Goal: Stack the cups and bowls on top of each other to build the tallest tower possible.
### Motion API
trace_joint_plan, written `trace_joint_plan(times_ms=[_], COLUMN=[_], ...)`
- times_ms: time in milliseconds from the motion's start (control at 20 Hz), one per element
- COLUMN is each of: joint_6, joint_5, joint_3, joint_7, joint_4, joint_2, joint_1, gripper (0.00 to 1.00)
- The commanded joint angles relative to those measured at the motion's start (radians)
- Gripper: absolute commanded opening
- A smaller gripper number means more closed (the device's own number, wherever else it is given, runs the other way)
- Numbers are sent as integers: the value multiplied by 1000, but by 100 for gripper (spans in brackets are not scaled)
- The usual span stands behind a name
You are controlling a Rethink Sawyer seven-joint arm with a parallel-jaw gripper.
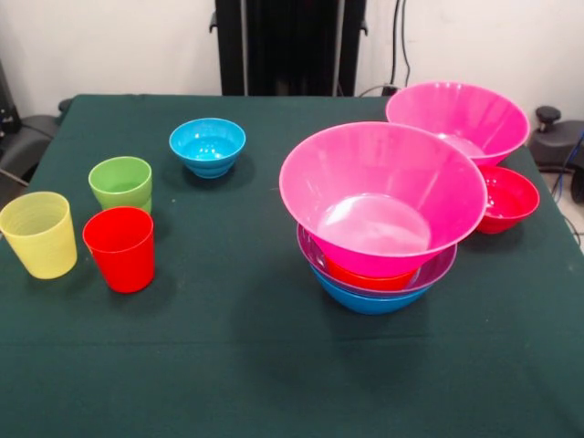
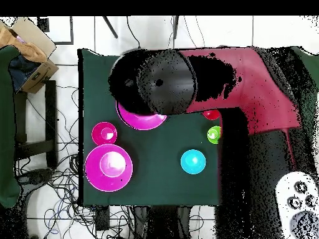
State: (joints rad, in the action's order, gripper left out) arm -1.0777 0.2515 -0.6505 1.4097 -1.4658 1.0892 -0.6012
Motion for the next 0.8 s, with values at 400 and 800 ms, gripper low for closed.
trace_joint_plan(times_ms=[400, 800], joint_6=[310, 70], joint_5=[-102, -42], joint_3=[14, 133], joint_7=[112, 248], joint_4=[-338, -254], joint_2=[77, -7], joint_1=[-6, 103], gripper=[100, 100])
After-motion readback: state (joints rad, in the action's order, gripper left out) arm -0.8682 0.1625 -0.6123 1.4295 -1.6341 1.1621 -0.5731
